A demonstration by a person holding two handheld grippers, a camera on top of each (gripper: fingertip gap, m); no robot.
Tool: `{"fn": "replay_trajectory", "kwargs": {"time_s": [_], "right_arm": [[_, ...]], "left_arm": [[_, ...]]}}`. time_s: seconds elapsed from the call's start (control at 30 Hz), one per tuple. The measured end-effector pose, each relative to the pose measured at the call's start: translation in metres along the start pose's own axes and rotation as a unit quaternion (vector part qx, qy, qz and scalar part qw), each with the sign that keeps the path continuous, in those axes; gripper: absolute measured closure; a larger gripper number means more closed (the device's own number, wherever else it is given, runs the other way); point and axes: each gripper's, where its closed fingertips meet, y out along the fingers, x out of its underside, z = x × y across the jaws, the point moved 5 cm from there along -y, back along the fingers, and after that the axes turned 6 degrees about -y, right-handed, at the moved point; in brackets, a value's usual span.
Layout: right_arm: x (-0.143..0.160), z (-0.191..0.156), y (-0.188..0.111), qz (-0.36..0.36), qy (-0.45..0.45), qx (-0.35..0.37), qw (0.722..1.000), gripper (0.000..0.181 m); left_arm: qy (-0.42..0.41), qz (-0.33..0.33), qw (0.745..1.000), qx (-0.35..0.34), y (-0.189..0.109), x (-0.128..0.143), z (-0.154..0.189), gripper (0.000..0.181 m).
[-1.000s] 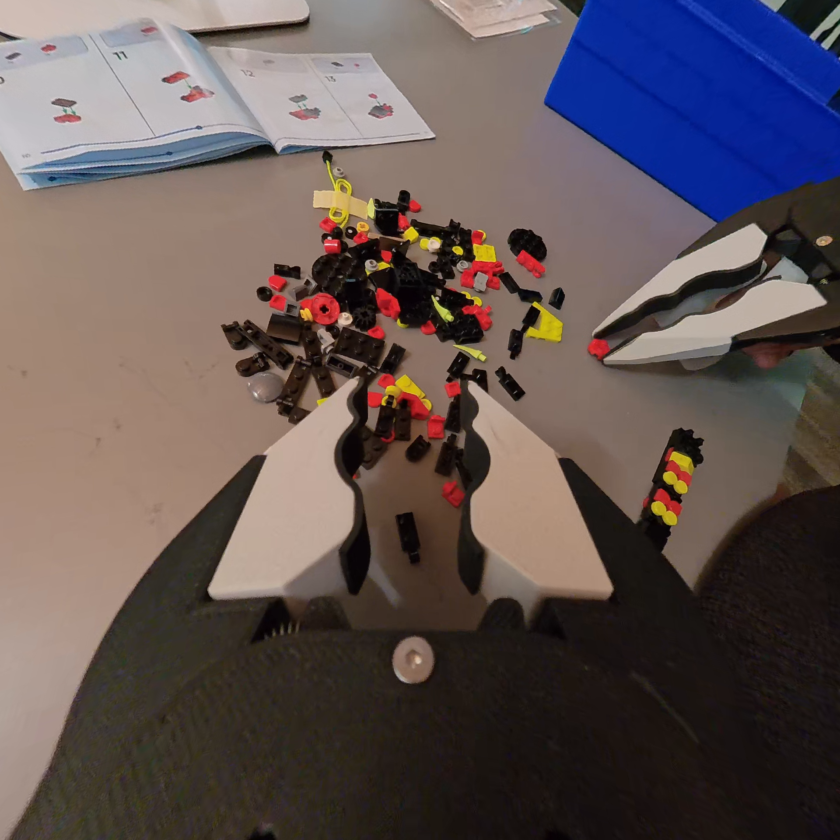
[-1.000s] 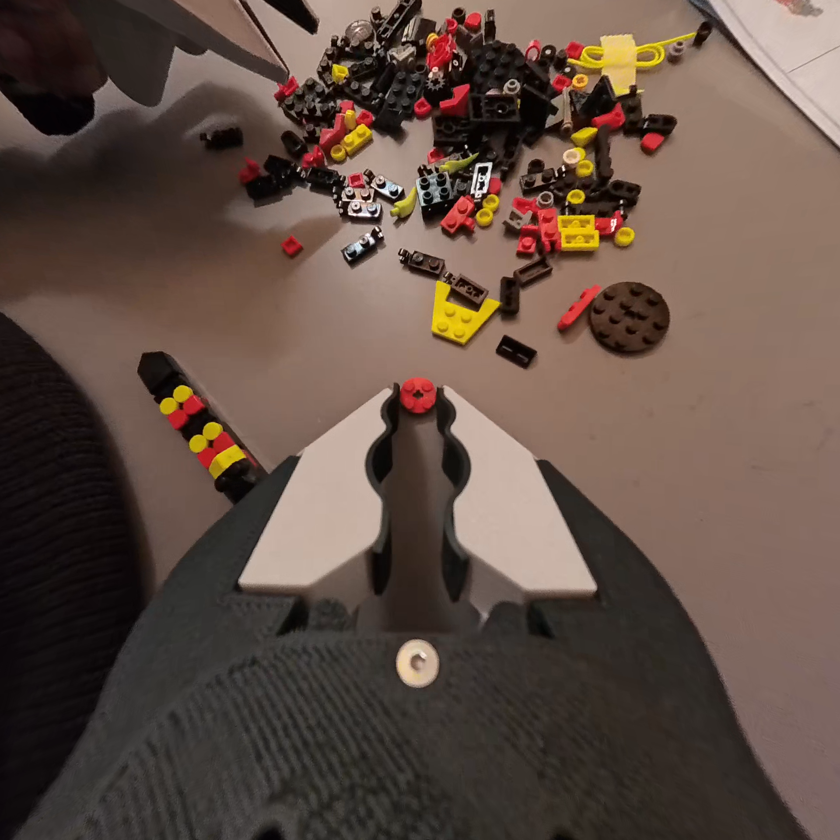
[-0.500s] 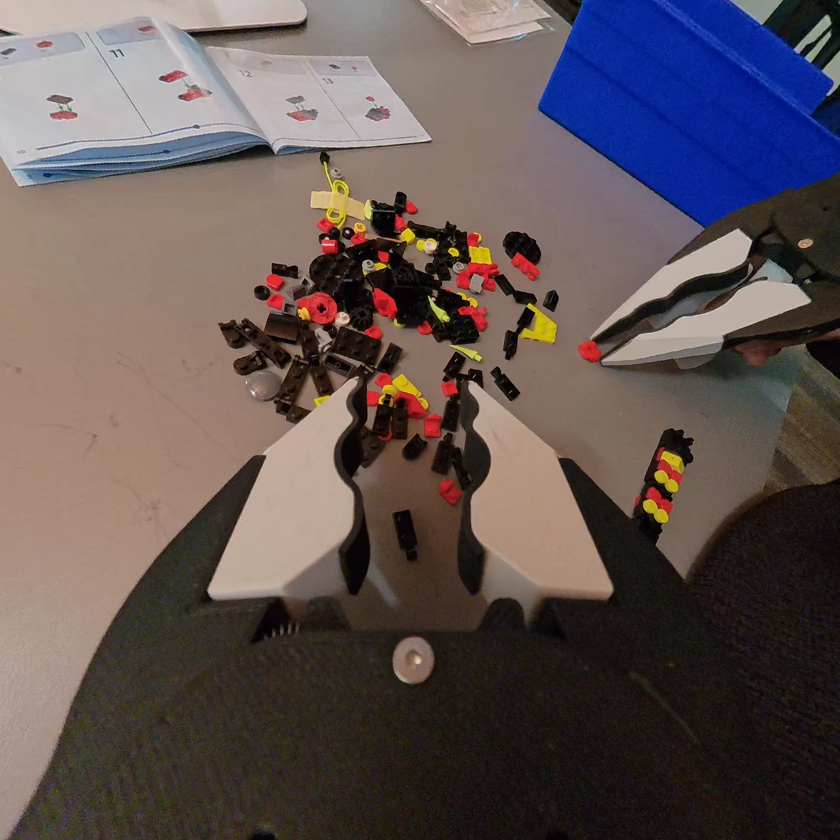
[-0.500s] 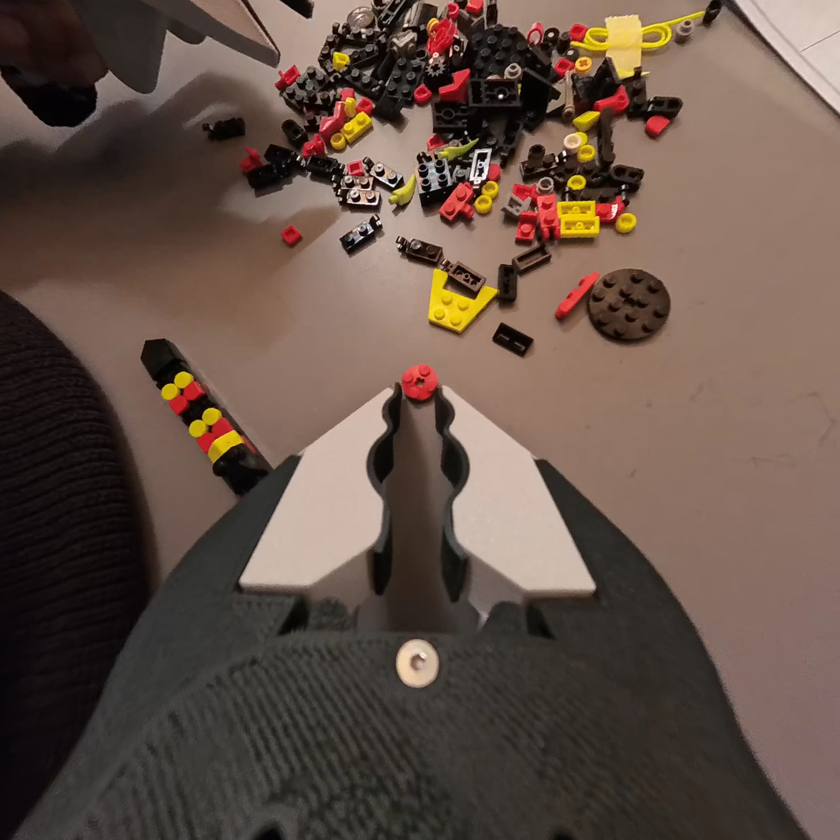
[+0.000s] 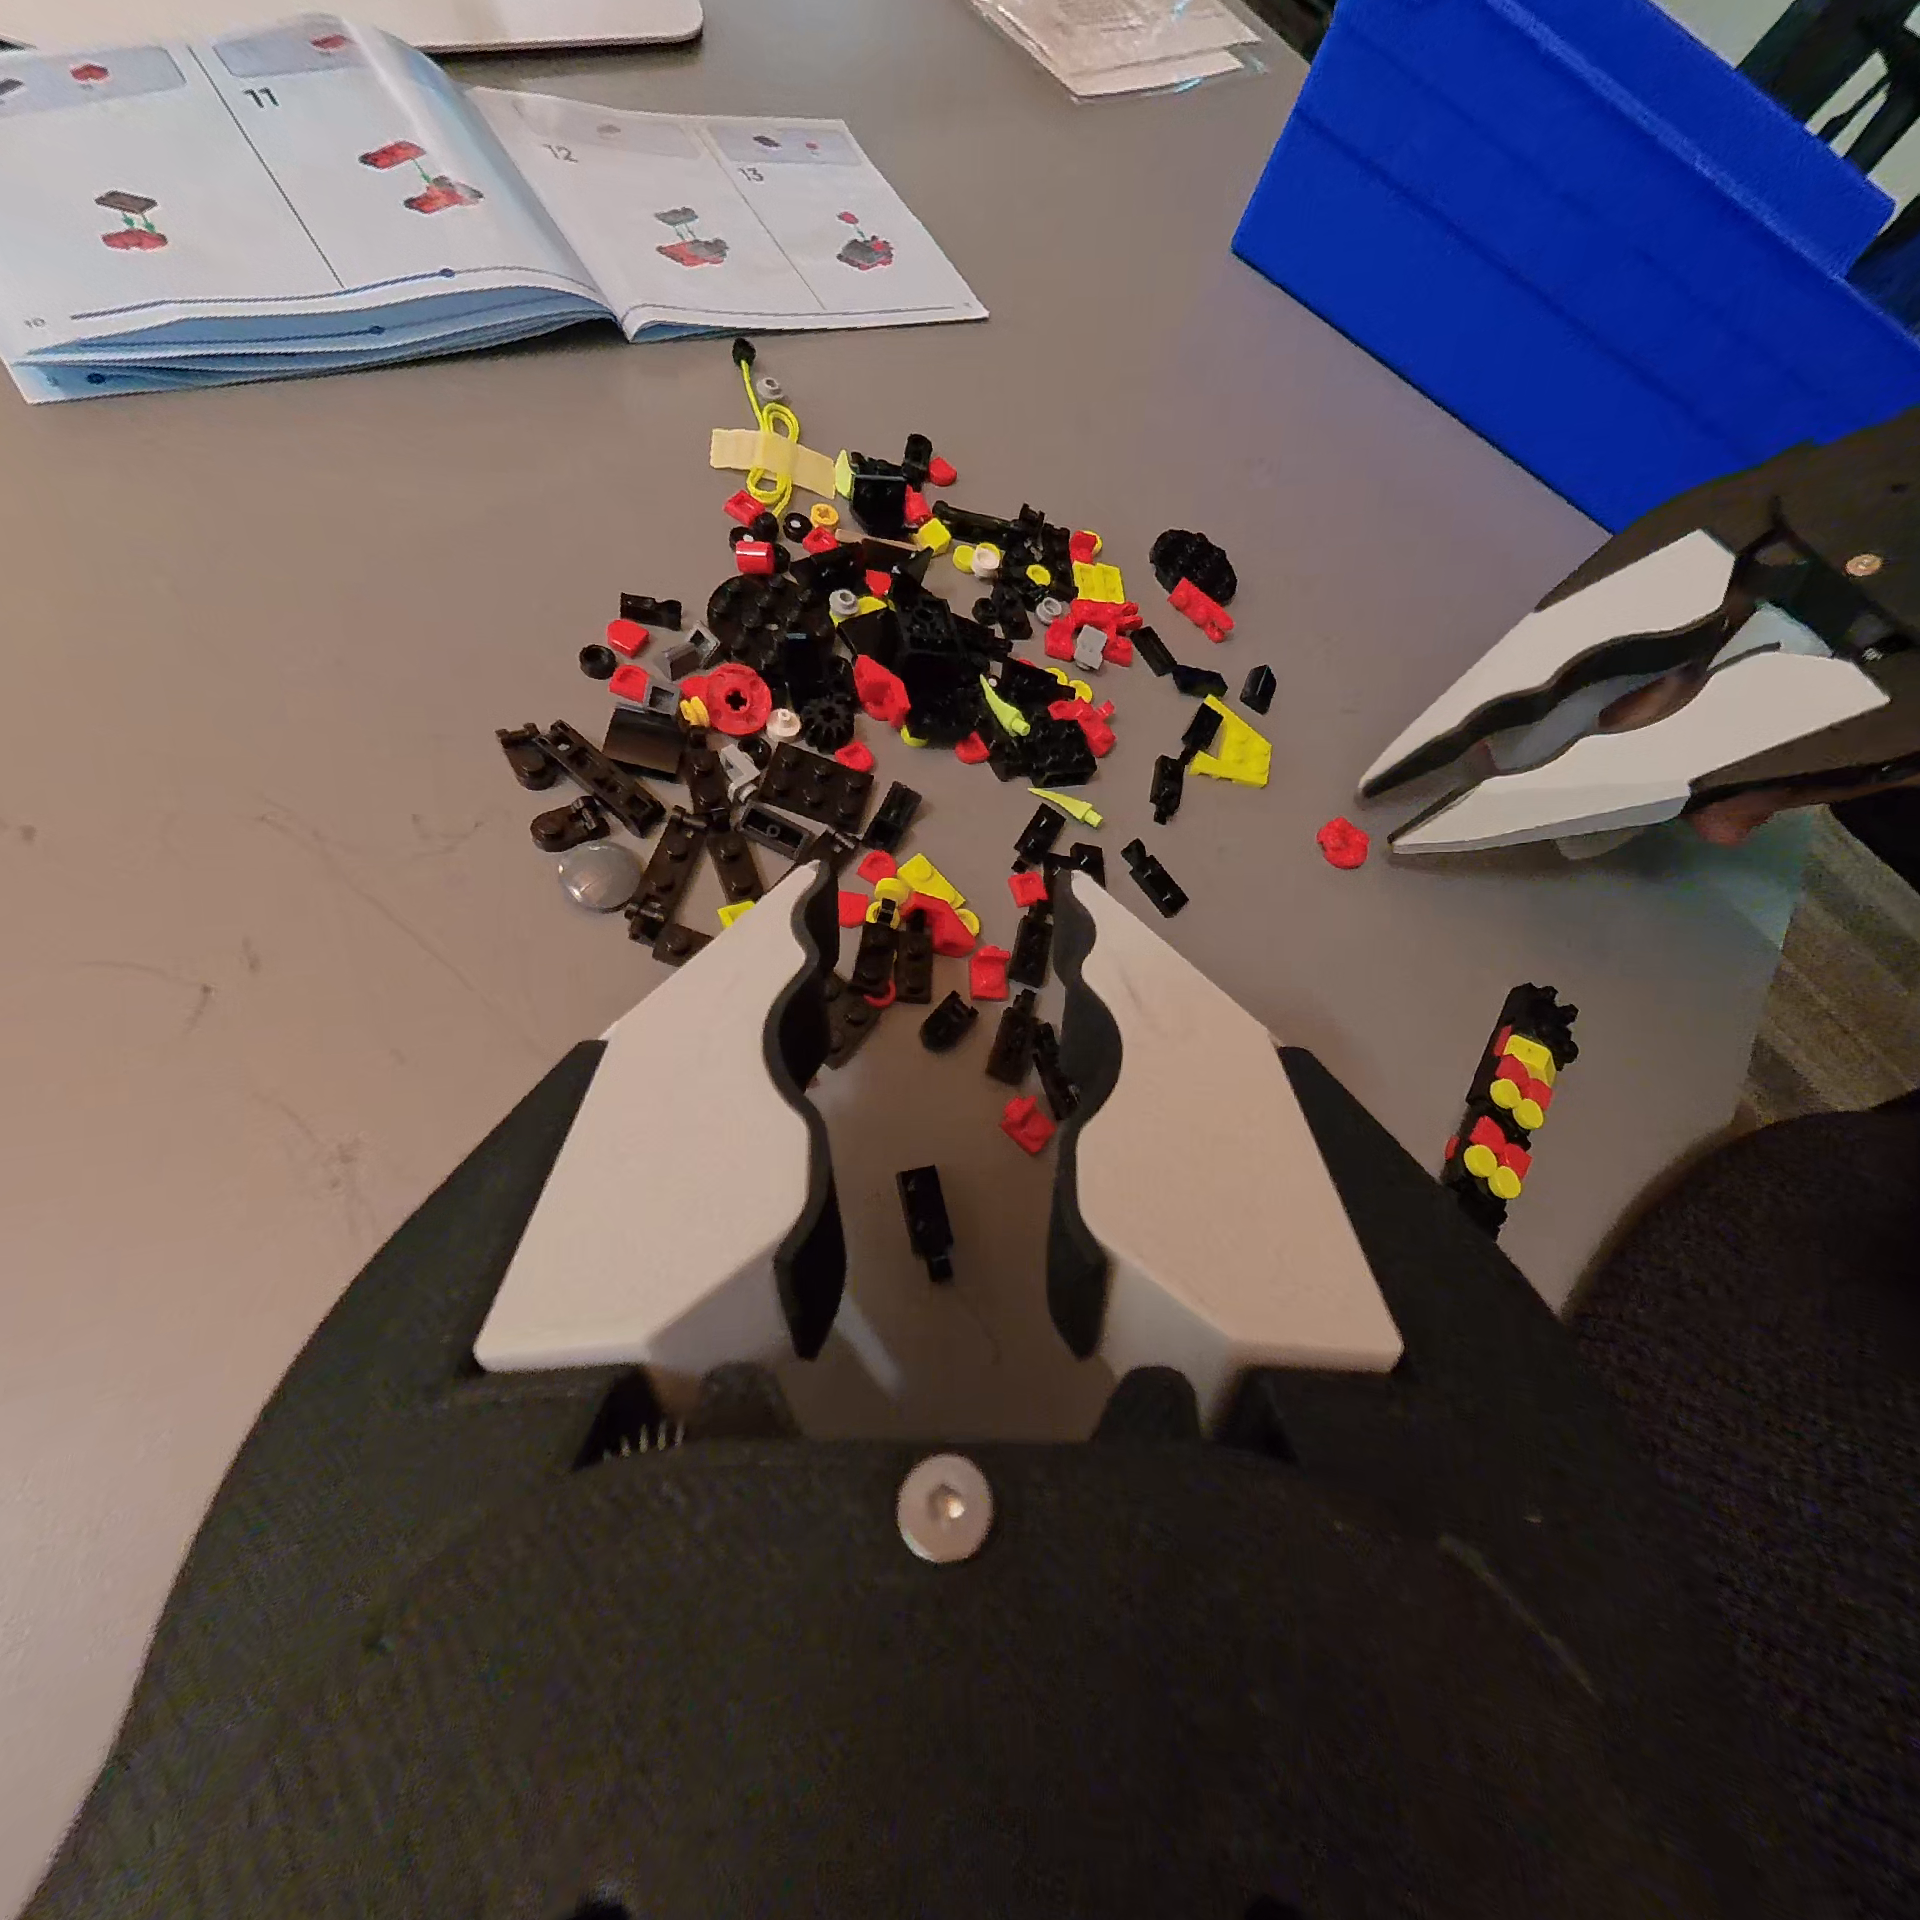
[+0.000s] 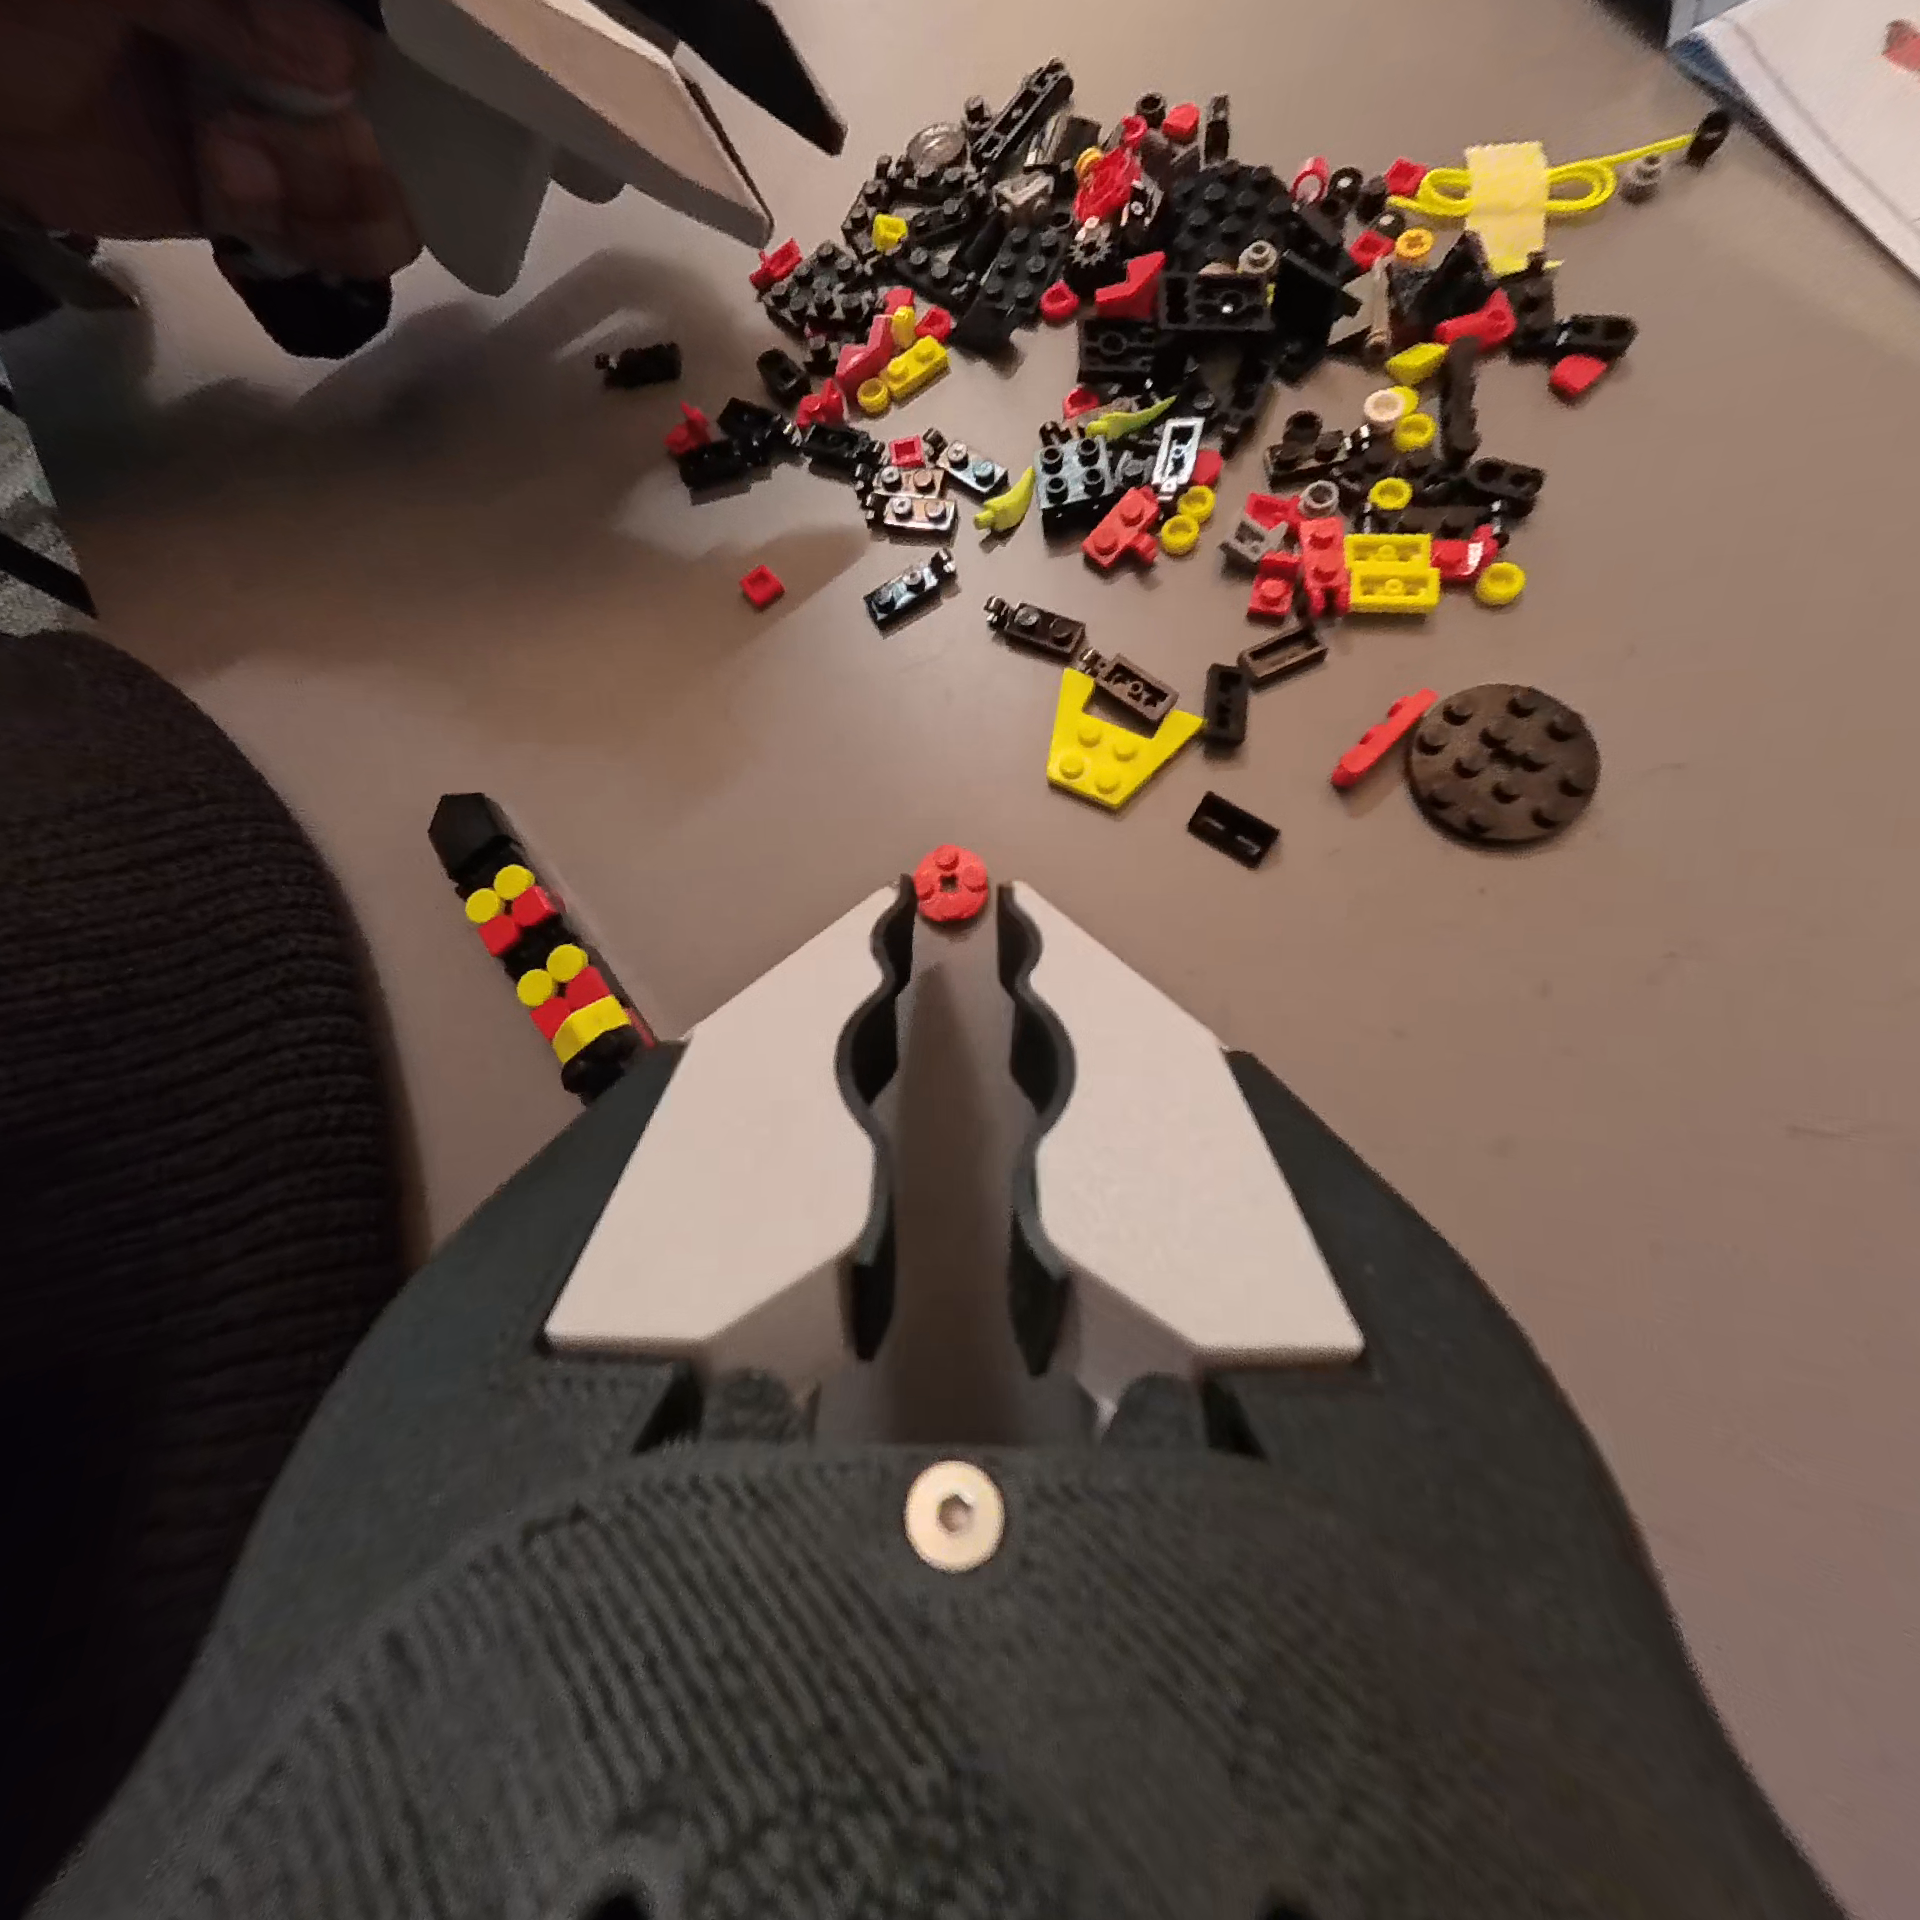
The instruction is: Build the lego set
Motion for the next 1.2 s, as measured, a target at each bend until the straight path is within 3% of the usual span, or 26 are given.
{"fn": "replay_trajectory", "kwargs": {"time_s": [0.77, 1.2], "right_arm": [[0.002, -0.005, 0.008, -0.021, -0.023, 0.009, 0.999, 0.161], [-0.010, 0.011, -0.002, 0.036, 0.026, 0.043, 0.998, 0.146]], "left_arm": [[-0.003, -0.002, 1.000, 0.002, 0.000, 0.001, 0.000, 0.142], [-0.006, -0.002, 1.000, 0.003, 0.000, 0.000, -0.001, 0.142]]}}
